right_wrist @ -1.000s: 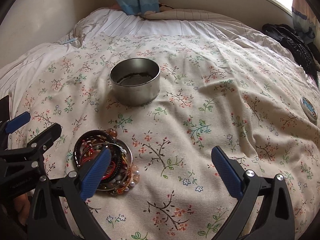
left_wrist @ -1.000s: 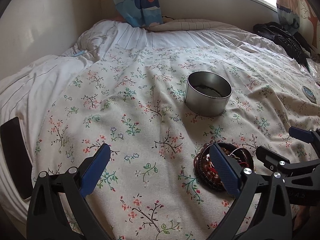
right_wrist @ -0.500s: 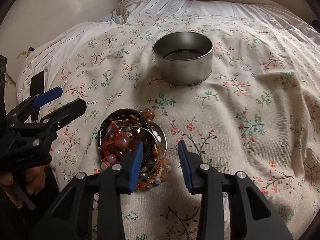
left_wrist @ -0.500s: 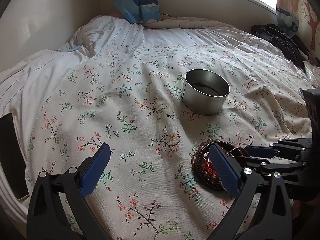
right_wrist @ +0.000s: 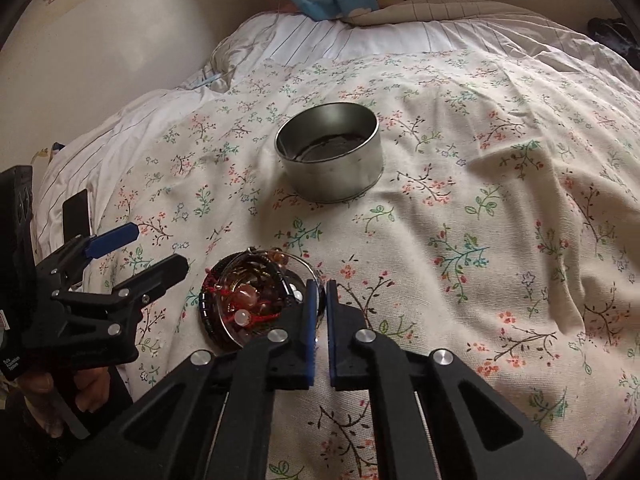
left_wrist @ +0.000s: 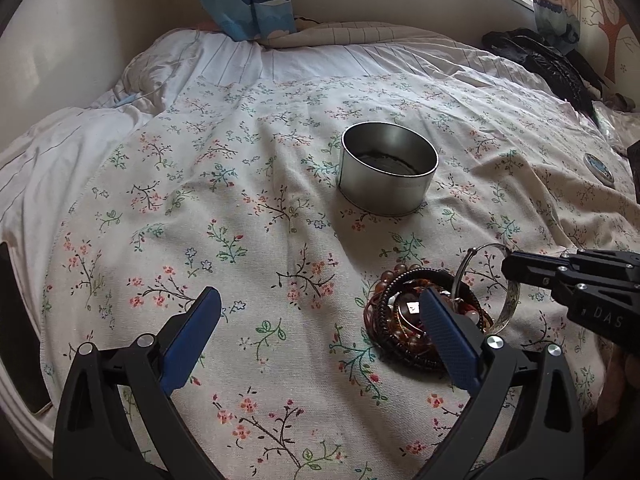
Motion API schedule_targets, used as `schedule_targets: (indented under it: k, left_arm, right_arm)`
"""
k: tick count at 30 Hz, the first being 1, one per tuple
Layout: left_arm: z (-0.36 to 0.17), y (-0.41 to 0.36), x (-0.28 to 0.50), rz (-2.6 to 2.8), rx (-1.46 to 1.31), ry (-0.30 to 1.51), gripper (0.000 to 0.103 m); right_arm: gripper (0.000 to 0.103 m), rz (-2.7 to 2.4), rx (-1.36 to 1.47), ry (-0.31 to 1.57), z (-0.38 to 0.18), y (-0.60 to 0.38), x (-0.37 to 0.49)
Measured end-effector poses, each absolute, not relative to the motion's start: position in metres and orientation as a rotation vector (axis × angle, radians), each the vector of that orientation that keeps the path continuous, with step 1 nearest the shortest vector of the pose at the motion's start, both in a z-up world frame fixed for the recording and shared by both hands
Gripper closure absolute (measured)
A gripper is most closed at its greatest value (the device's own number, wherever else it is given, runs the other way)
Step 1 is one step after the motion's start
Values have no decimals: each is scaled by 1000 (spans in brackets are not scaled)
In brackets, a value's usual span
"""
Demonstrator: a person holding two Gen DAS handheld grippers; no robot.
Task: Organize jewelry
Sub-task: 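Lower the right tool onto the pile and grasp a silver bangle, then carry the silver bangle into the tin can and open the right tool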
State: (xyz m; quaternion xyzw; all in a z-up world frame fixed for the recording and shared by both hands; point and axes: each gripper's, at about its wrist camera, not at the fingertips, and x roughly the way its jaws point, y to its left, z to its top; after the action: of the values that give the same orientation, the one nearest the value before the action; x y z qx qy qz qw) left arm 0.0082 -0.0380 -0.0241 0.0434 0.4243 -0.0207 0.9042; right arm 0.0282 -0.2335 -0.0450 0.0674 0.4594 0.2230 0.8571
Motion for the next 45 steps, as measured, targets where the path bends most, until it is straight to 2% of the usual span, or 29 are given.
schedule_targets:
  k: [12,13,15,18,21,22,23,26,36,45]
  left_arm:
    - [-35,-68,18,-179,207,896,8]
    - [-37,-68,20,-176,211,902,11]
    - [-40,-68,26,-184,207,917,22]
    - [-49,-68,36,-191,220,953,50]
    - [-57,-69,41,-226,219,984,68]
    - [-56,-70,39,-238,221,976,81]
    - [-54,-72,37,-236,235,963,89]
    - [-45,-67,32,-258,198,942,95]
    - [-14,-29,17,-468,-133,849,95]
    - [-6,-24,31,-350,-153,810,95]
  right_arm:
    - [98,346,287,902,-35,-278,23]
    - [98,346,289,902,-35,-278,22]
    - [98,344,297,901,-36,-280,23]
    - [98,344,313,902,-37,-282,23]
    - [98,343,324,899,-38,-284,22]
    - [98,344,326,898,-38,-284,22]
    - [98,345,327,897,-38,-284,21]
    - [98,343,328,891,-37,-284,20]
    - [98,344,350,868,-33,-289,17]
    - [98,341,388,828,-21,-290,21]
